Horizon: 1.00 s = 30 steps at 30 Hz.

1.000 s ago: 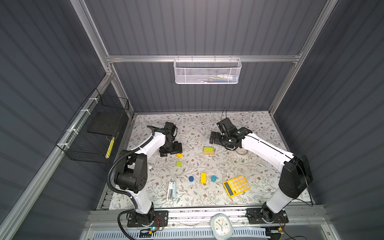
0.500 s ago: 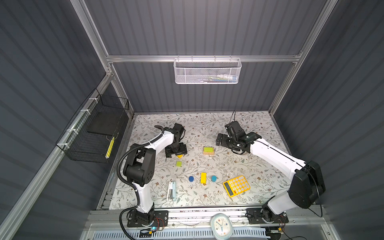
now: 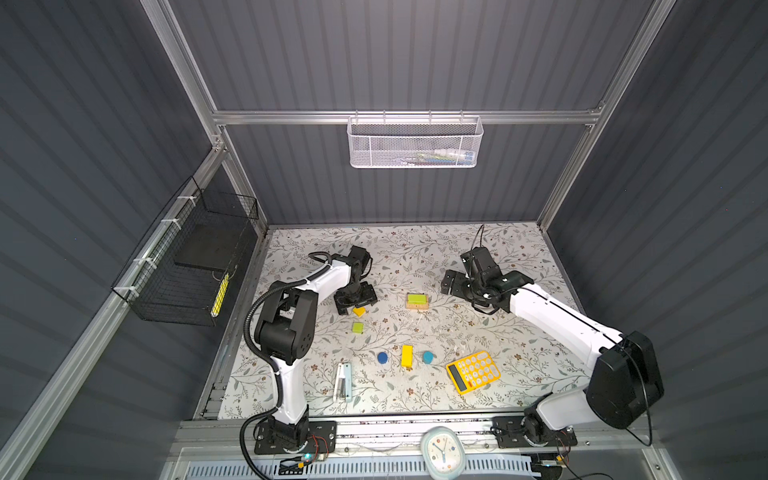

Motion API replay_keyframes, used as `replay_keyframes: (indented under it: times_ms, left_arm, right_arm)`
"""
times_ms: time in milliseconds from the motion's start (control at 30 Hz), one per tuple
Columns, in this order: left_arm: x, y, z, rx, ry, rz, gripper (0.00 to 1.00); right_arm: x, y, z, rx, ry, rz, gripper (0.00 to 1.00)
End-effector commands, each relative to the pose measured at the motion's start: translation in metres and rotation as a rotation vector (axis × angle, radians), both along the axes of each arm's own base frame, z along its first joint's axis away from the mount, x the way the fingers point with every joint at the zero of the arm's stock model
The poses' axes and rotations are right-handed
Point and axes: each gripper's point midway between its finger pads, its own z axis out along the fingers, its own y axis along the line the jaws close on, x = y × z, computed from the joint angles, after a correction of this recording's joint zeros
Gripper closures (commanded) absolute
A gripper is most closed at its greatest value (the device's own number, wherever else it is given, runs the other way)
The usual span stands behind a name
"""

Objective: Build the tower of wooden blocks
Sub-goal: 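Grasp the small yellow cube with the left gripper while the right gripper withdraws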

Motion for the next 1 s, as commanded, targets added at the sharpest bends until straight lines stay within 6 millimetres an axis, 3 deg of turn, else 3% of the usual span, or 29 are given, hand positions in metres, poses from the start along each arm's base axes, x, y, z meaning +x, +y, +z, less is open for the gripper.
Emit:
replay_keyframes:
  times_ms: [0,167,300,533,967]
  left_arm:
    - [0.006,-0.009,-0.004,-0.038,0.012,0.028,0.16]
    - [0.009,-0.006,-0.011,-0.014,0.016,0.035,0.18]
    - [0.015,-0.007,-0.013,0.003,0.012,0.027,0.28]
    - [0.020,-0.011,-0.018,0.005,0.015,0.011,0.35]
    - [0.011,-0.006,-0.007,0.086,-0.007,-0.072,0.39]
  right_arm:
    - [-0.001,-0.005,0.002,0.005,-0.014,-0.008,0.01]
    - [0.000,-0.008,0.001,0.010,-0.011,-0.014,0.01]
    - [-0.001,-0.008,-0.001,0.015,-0.010,-0.013,0.01]
    - [-0.002,-0.010,-0.004,0.017,-0.001,-0.017,0.01]
    - [-0.001,-0.006,-0.004,0.036,0.005,-0.008,0.01]
